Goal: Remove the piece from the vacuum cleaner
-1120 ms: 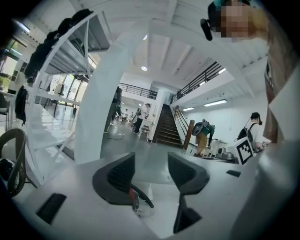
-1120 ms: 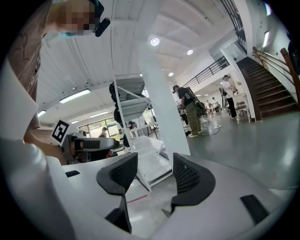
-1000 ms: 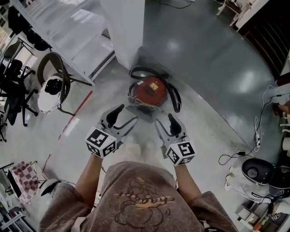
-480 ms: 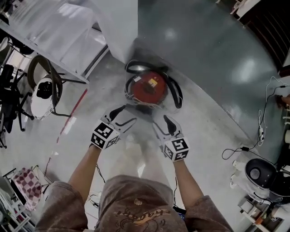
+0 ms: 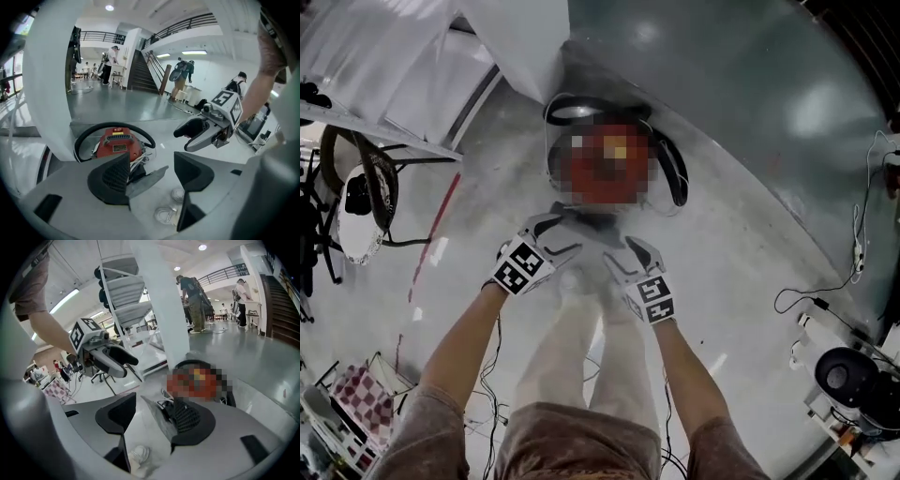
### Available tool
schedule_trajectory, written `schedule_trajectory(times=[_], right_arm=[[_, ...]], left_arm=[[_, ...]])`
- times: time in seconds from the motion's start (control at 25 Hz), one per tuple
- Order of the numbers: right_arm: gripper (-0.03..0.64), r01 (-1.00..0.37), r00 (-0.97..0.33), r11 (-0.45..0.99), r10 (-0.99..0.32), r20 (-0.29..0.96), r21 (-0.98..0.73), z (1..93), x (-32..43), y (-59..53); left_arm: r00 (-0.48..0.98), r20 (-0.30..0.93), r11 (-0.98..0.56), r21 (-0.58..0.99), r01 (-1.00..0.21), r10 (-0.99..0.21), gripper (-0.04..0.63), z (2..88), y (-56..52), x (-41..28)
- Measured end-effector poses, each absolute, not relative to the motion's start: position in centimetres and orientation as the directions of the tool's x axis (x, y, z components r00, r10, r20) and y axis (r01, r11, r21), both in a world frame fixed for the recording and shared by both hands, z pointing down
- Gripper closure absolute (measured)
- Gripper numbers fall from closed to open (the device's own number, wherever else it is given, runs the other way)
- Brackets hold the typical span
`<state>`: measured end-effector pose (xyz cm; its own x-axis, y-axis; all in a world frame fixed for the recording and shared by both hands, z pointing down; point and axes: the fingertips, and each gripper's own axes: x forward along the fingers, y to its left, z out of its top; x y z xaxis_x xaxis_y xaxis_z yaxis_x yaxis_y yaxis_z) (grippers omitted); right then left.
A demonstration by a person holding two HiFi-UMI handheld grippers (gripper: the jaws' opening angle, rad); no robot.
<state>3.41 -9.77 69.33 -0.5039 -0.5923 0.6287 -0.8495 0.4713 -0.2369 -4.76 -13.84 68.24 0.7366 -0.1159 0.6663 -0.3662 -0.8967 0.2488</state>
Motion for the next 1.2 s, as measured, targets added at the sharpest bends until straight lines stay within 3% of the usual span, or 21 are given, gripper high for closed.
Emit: schedule_trajectory(times=[0.44,0.6,0.8,0.92,1.2], right_arm=[[0.387,-0.820,-0.509,0.515,-0.459,0.728,-0.249,83.9,1.9,-10.3],[0.387,-0.810,-0.499,0.531,-0.403,0.767,-0.248,87.2,1.3,-10.2],[0.387,-0.775,-0.499,0.592,-0.358,0.789,-0.221,88.7,0.5,-9.7],[0.431,-0.775,-0.494,0.593,-0.352,0.795,-0.219,89.0,0.6,-9.7],[0.524,-0.756,-0.502,0.617,-0.333,0.799,-0.218,89.4,0.7,-10.3]], left_arm=[[0.669,0.743,-0.926,0.278,-0.257,0.038,0.321,83.1,-14.0,-3.9],[0.628,0.771,-0.946,0.272,-0.177,0.104,0.330,85.9,-13.3,-3.9],[0.608,0.788,-0.958,0.243,-0.155,0.102,0.376,87.3,-13.9,-3.7],[0.594,0.797,-0.964,0.229,-0.135,0.106,0.433,87.7,-14.0,-3.4],[0.567,0.808,-0.974,0.221,-0.046,0.157,0.496,88.5,-13.5,-2.5]])
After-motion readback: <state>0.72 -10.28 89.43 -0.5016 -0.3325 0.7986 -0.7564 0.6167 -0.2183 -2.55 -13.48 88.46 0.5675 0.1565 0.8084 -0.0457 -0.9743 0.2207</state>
